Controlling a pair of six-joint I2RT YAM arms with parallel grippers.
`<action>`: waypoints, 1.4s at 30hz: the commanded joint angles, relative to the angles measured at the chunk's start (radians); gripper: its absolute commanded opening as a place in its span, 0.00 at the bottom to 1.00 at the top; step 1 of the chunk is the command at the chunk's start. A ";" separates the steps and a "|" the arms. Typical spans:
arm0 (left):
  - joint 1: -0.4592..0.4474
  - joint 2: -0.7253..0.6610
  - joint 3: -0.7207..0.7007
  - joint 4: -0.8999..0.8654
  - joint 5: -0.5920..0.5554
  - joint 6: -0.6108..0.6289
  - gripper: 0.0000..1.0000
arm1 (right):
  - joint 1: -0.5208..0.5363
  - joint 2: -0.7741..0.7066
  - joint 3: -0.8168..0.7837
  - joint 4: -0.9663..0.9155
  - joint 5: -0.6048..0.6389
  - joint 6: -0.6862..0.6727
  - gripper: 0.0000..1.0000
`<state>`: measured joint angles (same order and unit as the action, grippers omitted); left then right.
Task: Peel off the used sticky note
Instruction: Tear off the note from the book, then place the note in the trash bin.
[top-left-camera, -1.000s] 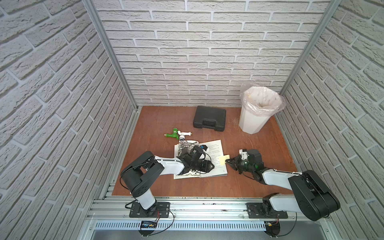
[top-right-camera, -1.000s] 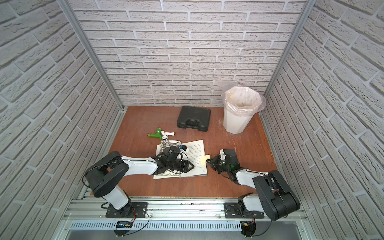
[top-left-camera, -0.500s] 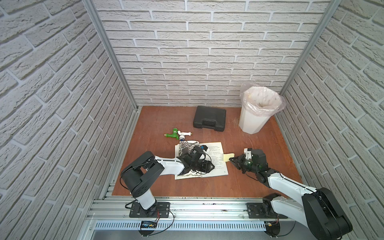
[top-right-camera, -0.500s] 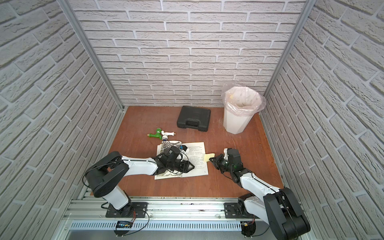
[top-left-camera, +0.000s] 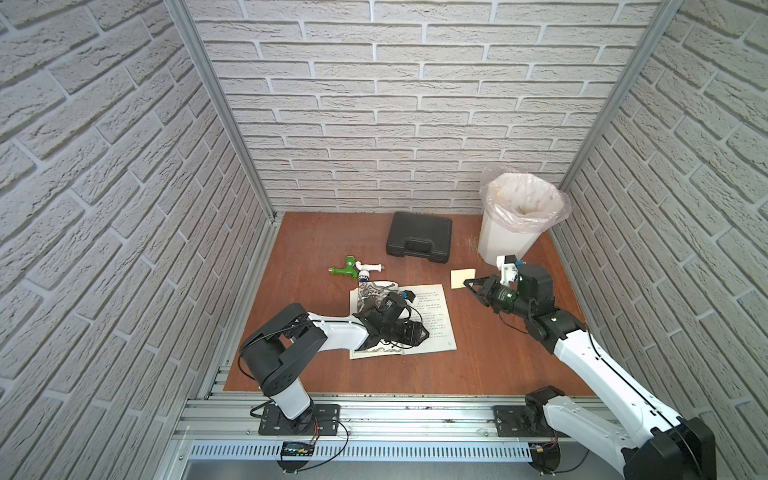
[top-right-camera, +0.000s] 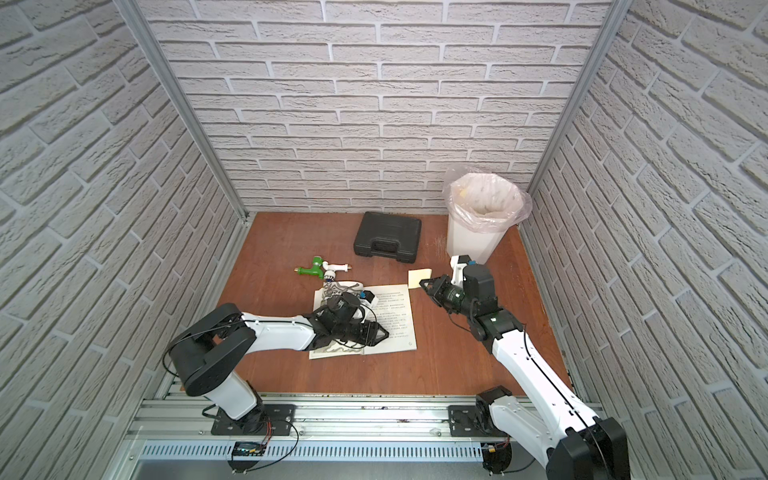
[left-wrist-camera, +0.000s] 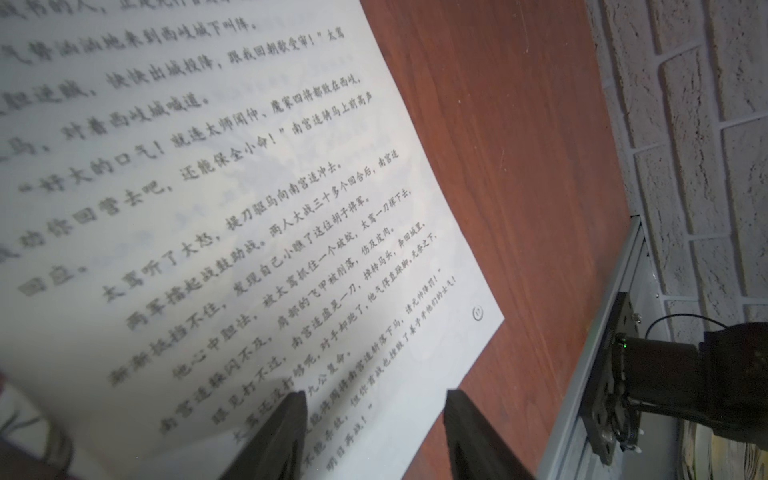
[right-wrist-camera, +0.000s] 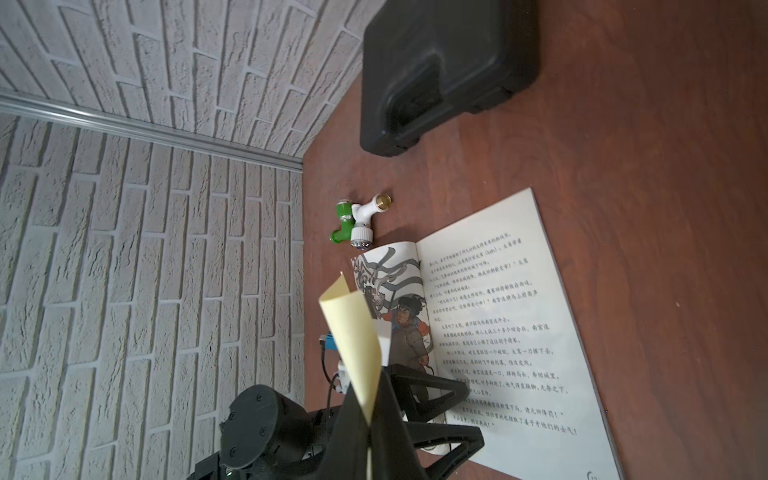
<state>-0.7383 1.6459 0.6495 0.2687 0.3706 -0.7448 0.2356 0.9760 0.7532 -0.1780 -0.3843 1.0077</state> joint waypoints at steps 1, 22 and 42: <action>0.010 -0.026 -0.004 -0.054 0.002 0.002 0.59 | -0.019 -0.002 0.118 -0.129 0.046 -0.129 0.03; 0.081 -0.175 -0.047 -0.064 0.012 0.005 0.63 | -0.422 0.424 0.809 -0.221 -0.041 -0.166 0.03; 0.181 -0.348 -0.164 -0.102 -0.008 0.000 0.63 | -0.475 0.726 1.173 -0.541 0.056 -0.346 0.51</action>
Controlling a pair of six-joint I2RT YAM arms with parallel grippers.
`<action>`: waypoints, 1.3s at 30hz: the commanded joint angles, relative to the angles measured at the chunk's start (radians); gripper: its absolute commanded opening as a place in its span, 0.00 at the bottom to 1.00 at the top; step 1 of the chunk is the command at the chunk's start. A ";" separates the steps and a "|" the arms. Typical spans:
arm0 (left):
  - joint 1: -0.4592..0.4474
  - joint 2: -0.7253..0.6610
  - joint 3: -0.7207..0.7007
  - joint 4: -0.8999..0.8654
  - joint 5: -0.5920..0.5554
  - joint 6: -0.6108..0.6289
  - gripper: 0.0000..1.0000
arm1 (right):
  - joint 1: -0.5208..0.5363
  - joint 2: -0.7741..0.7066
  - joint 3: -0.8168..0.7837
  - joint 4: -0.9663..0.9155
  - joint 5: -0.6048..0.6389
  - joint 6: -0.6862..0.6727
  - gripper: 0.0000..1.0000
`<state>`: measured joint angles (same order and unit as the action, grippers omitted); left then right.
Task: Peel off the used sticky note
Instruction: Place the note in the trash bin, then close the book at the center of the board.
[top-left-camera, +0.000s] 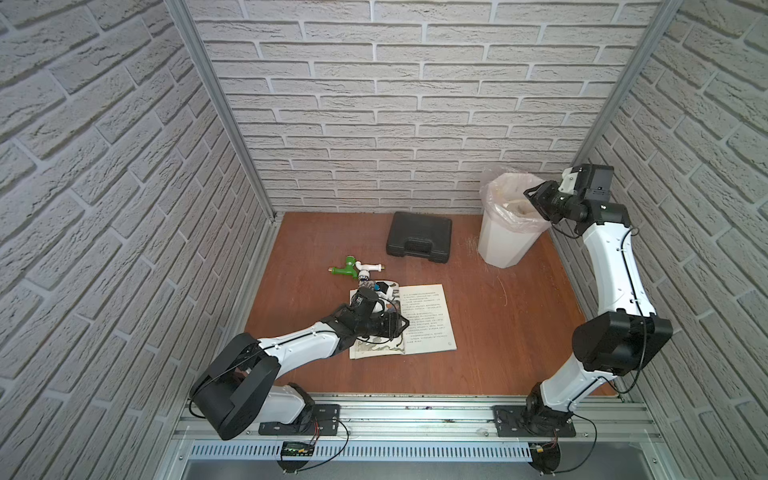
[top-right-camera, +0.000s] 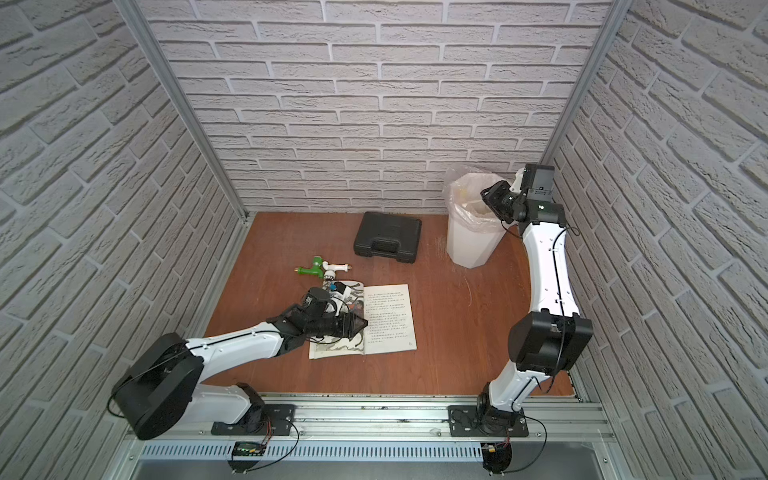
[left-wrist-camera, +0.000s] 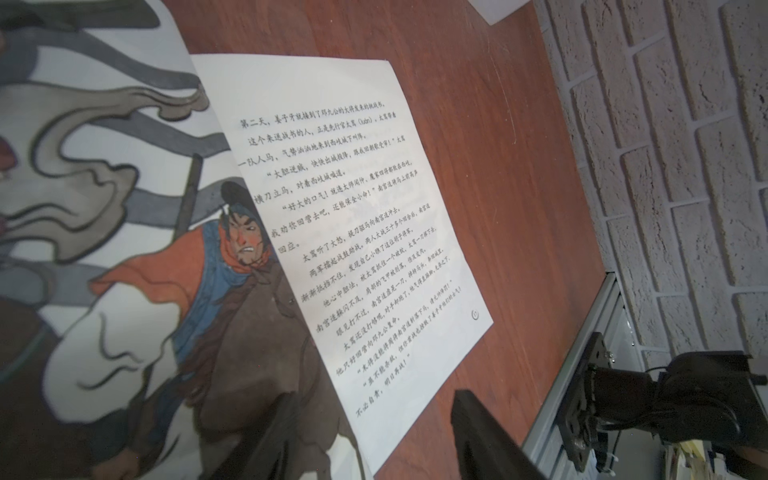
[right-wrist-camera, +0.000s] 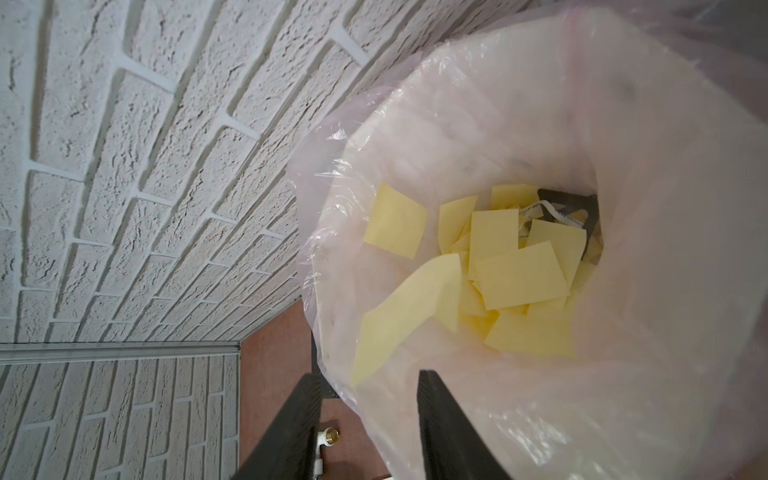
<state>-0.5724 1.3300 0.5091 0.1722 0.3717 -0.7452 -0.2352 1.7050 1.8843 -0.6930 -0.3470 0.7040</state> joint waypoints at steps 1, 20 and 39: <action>0.021 -0.044 -0.030 -0.009 -0.011 0.000 0.63 | -0.005 -0.002 0.047 -0.033 0.023 -0.047 0.54; 0.162 -0.281 -0.126 -0.139 -0.068 -0.003 0.67 | 0.140 -0.323 -0.355 0.178 -0.002 -0.001 0.66; 0.288 -0.367 -0.173 -0.193 -0.058 0.004 0.68 | 0.687 -0.329 -0.879 0.421 0.092 -0.021 0.66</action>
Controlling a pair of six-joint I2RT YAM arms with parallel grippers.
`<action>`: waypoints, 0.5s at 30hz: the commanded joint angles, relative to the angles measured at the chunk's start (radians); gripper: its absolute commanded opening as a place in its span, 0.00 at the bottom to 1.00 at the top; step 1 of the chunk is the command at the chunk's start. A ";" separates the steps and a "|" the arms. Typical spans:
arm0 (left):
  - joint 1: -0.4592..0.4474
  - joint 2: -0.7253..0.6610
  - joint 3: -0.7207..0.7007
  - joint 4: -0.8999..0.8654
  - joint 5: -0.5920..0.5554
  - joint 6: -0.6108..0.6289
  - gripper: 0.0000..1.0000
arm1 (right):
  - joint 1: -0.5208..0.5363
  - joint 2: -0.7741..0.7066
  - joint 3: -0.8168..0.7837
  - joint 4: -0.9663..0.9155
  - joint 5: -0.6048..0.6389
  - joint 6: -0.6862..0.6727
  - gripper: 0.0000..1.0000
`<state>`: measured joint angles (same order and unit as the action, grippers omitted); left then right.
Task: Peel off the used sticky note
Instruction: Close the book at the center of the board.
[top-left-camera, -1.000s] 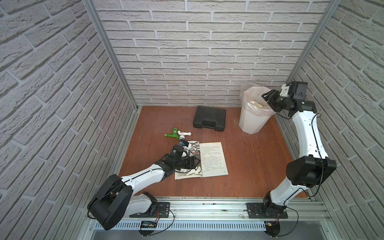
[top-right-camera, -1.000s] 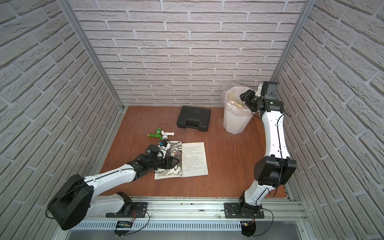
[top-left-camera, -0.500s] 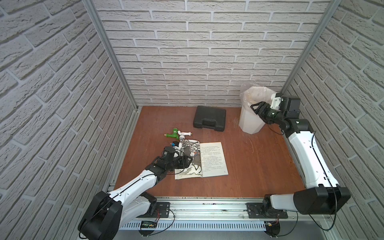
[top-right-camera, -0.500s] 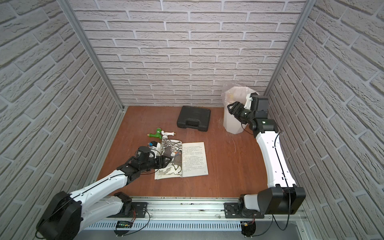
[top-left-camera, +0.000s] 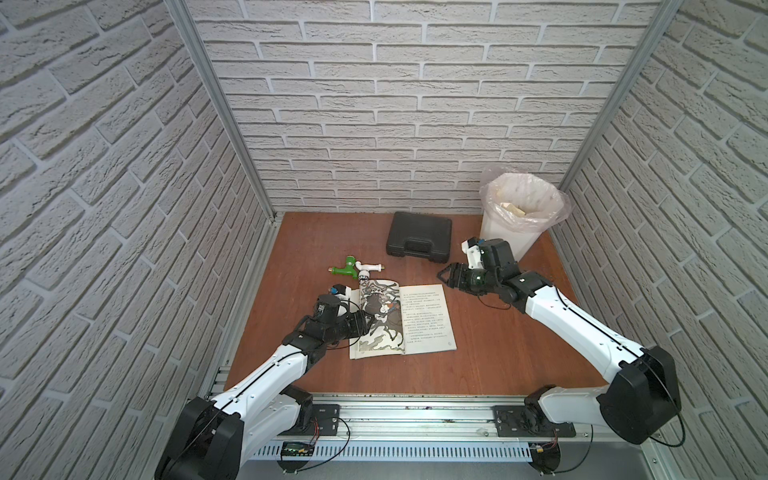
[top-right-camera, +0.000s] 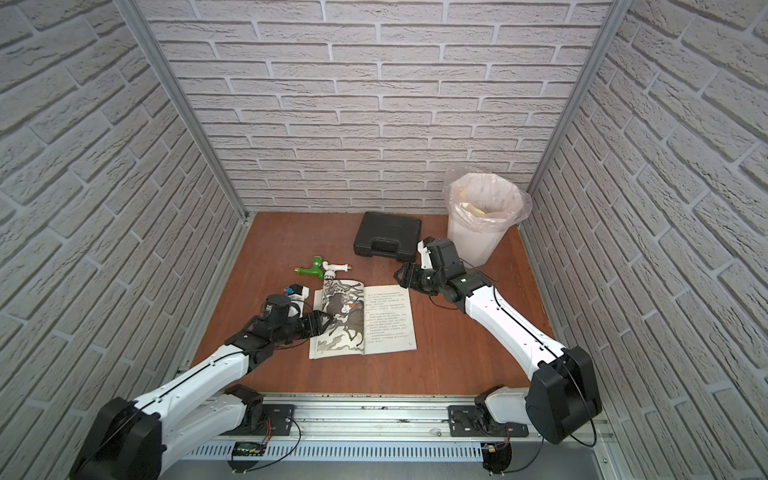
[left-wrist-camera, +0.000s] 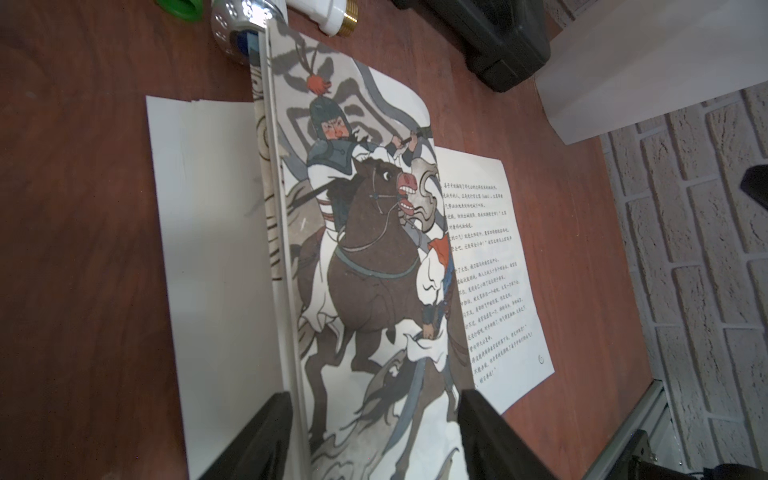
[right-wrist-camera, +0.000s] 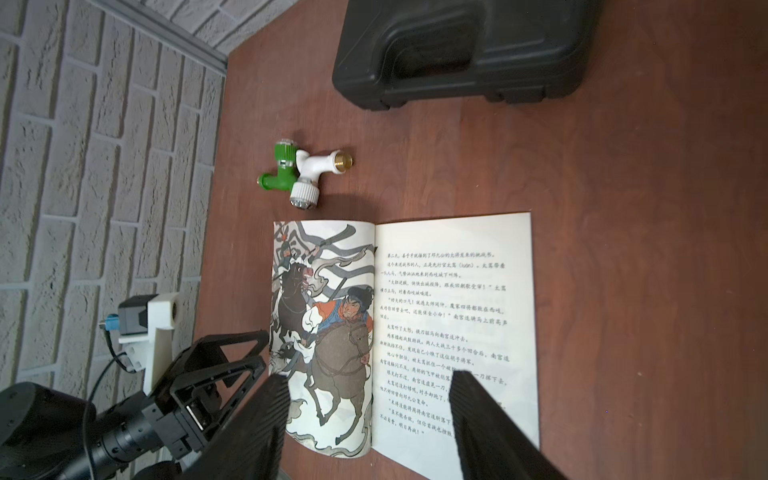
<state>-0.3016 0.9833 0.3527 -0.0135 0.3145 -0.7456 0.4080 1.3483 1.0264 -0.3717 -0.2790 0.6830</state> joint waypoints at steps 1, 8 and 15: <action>0.024 -0.026 -0.017 -0.014 -0.002 0.008 0.68 | 0.065 0.046 -0.026 0.113 0.024 0.003 0.66; 0.103 -0.073 -0.030 -0.070 -0.001 0.029 0.69 | 0.177 0.178 -0.042 0.192 0.023 0.034 0.66; 0.194 -0.076 -0.069 -0.045 0.032 0.009 0.72 | 0.210 0.225 -0.050 0.225 0.017 0.057 0.66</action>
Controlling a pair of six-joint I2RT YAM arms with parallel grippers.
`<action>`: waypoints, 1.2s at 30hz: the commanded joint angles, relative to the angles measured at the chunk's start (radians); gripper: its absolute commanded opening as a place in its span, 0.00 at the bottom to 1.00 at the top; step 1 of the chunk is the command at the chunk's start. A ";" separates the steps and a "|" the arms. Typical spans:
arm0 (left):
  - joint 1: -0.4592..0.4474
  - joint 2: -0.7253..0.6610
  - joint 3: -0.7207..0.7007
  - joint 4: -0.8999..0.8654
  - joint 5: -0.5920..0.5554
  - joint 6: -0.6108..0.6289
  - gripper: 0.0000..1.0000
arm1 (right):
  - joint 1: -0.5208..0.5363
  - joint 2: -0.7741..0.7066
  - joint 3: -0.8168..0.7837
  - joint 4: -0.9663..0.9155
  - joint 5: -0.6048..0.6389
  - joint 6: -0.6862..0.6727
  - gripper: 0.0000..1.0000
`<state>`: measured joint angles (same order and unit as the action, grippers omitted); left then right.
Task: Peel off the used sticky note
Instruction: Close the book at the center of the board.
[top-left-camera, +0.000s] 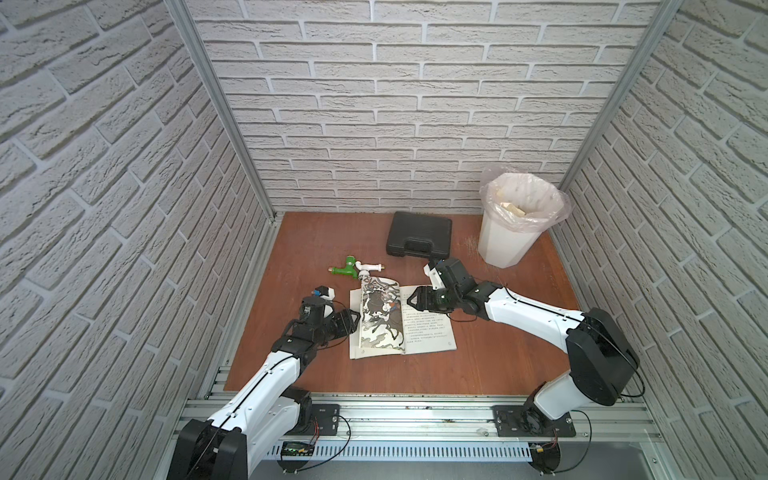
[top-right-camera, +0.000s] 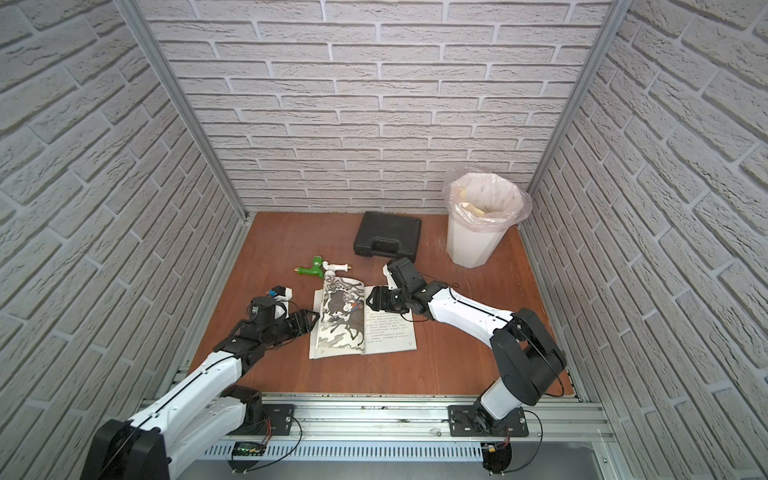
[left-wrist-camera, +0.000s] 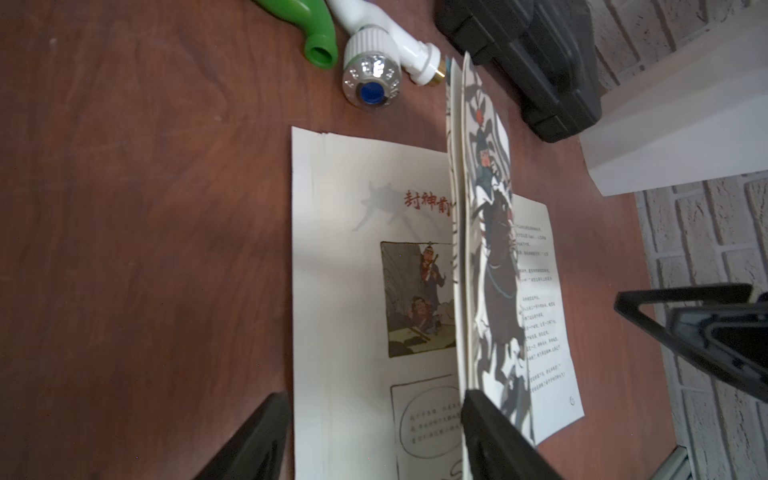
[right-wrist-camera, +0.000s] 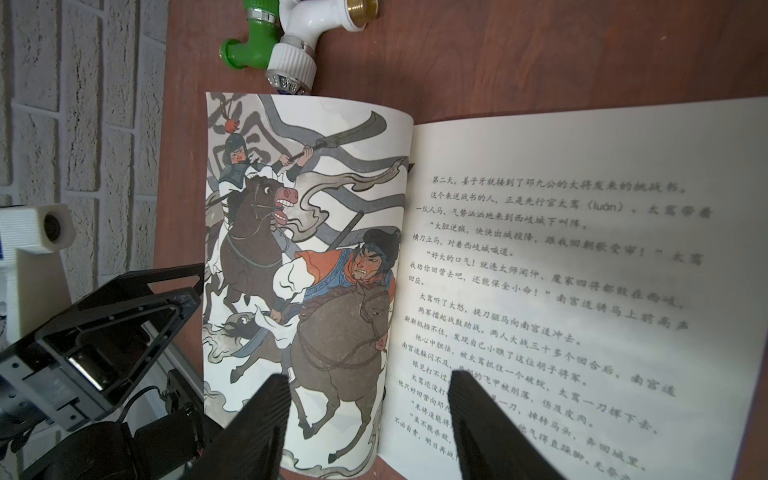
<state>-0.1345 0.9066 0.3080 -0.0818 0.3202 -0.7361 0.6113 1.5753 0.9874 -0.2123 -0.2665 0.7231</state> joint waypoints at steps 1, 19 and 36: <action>0.034 0.010 -0.029 0.038 0.035 -0.005 0.72 | 0.008 -0.001 -0.014 0.070 0.005 0.021 0.66; 0.059 0.220 -0.103 0.394 0.263 -0.082 0.77 | 0.008 0.015 -0.057 0.126 -0.020 0.052 0.66; -0.048 0.049 -0.011 0.408 0.346 -0.120 0.81 | -0.001 -0.037 -0.084 0.106 -0.007 0.052 0.67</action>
<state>-0.1532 0.9798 0.2512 0.3099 0.6544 -0.8574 0.6151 1.5826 0.9195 -0.1131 -0.2840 0.7784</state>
